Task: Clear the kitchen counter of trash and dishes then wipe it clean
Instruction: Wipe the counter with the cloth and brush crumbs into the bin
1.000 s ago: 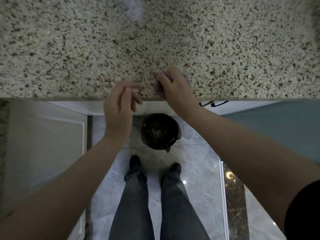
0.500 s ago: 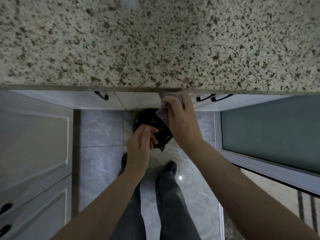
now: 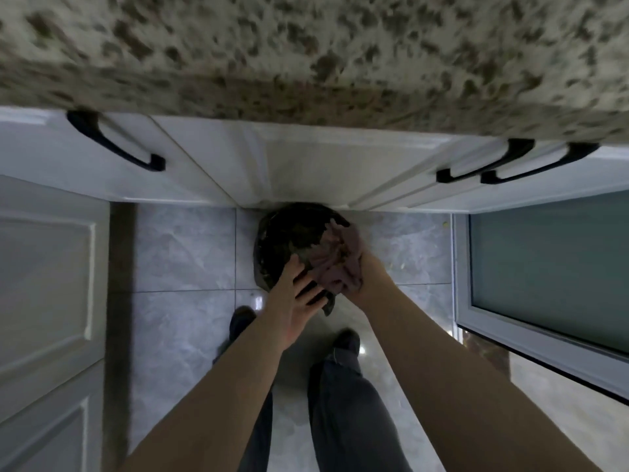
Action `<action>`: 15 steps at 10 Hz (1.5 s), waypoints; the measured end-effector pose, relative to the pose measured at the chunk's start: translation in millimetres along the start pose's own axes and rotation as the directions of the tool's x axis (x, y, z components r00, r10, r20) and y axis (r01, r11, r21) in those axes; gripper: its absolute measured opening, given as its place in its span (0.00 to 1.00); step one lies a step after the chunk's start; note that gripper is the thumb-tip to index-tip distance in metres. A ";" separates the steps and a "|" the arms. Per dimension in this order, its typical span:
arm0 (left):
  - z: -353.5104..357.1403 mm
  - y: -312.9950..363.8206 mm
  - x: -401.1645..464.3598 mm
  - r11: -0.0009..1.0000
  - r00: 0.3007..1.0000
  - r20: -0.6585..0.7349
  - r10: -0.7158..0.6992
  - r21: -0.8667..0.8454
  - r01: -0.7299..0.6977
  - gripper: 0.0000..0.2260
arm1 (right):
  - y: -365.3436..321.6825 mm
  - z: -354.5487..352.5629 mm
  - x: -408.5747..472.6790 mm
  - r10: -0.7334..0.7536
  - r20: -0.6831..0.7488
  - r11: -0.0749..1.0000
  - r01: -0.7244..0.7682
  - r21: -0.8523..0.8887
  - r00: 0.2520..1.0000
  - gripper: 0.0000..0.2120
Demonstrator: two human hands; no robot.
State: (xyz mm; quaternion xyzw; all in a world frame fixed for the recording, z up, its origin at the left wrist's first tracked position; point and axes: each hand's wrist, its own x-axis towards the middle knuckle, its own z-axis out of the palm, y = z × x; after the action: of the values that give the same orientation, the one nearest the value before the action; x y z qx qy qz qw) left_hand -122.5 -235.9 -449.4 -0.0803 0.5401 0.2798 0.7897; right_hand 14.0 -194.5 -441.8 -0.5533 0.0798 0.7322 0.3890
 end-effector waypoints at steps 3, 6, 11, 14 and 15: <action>-1.3 -7.6 34.4 0.966 0.983 -0.102 0.154 0.227 -0.128 0.07 | 24.2 -21.0 12.1 0.036 0.120 0.986 -0.054 0.155 0.992 0.38; -5.8 -12.2 62.8 0.825 0.928 -0.221 0.298 0.550 -0.134 0.14 | 34.4 -28.2 8.1 0.007 -0.188 0.999 -0.017 -0.050 0.982 0.11; 14.2 -31.4 75.1 -0.020 0.903 0.319 0.288 0.945 -0.327 0.24 | 40.7 4.7 0.2 -0.091 -0.562 0.993 0.115 0.007 0.822 0.19; 11.1 -24.4 76.9 0.287 0.975 0.055 0.216 0.951 -0.118 0.28 | 29.1 -6.1 -20.5 0.014 -0.243 0.989 0.023 0.149 0.970 0.17; 19.6 -16.1 62.6 0.158 0.834 0.117 0.539 0.959 -0.237 0.26 | 26.8 -7.0 -30.0 0.016 -0.219 0.977 0.031 0.212 0.976 0.17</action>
State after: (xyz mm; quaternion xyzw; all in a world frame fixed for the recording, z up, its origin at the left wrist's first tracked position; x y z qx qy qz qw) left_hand -81.8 -218.7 -500.6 0.5139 0.6928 0.0824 0.4992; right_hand 4.2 -231.1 -426.7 -0.5858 0.1984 0.6525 0.4378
